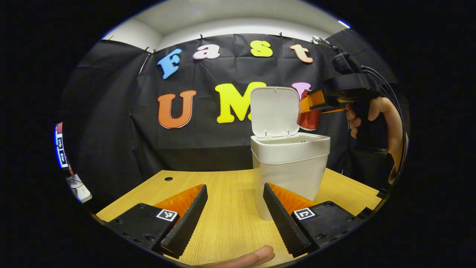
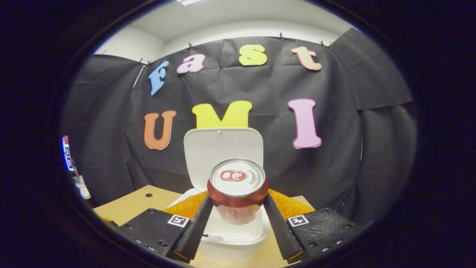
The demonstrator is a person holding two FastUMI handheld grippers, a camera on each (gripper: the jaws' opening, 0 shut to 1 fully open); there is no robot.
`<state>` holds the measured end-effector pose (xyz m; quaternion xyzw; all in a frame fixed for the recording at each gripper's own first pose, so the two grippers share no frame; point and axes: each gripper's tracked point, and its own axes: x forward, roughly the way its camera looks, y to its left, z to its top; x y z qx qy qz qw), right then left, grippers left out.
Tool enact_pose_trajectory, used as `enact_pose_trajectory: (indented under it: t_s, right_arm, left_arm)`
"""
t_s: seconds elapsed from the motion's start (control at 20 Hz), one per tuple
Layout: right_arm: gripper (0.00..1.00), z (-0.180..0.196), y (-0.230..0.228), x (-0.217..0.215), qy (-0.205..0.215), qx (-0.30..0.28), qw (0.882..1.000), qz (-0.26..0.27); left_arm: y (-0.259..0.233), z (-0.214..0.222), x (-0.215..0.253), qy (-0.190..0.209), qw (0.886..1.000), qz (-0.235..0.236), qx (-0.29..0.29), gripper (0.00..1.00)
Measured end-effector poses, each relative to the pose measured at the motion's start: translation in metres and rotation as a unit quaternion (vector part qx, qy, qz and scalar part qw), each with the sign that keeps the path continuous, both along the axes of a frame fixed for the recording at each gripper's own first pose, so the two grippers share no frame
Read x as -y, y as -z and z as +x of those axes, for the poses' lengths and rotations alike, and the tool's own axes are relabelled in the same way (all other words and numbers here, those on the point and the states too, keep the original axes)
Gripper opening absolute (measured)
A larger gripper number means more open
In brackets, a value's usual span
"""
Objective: Press the lid of the desktop garbage bin to open it, pick up the crumpled paper on the desktop and throw it into the bin, then pick up the pop can on the desktop and drop it into the bin, and finally close the garbage bin lid.
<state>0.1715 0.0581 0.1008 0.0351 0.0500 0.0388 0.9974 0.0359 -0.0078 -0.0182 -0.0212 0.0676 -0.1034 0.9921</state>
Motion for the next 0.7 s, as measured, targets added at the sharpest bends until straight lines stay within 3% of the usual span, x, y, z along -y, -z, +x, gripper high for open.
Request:
enact_pose_trajectory:
  t_s: [0.1,0.4,0.55,0.7]
  right_arm:
    - [0.81,0.022,0.005,-0.012,-0.014,-0.017,1.0,-0.006]
    - [0.8,0.07,0.033,-0.017,0.008,-0.073,0.997,0.013]
    - [0.8,0.073,0.049,-0.028,0.002,-0.111,0.993,0.032]
    - [0.8,0.075,0.046,-0.024,0.016,-0.11,0.994,0.025]
  left_arm:
    - [0.0,0.0,-0.004,-0.003,1.0,0.001,0.002,0.97]
    - [0.001,0.005,-0.014,-0.009,1.0,-0.003,-0.001,0.97]
    - [0.001,0.003,-0.015,-0.011,1.0,-0.001,-0.003,0.97]
    - [0.001,0.002,-0.02,-0.012,1.0,0.002,0.001,0.97]
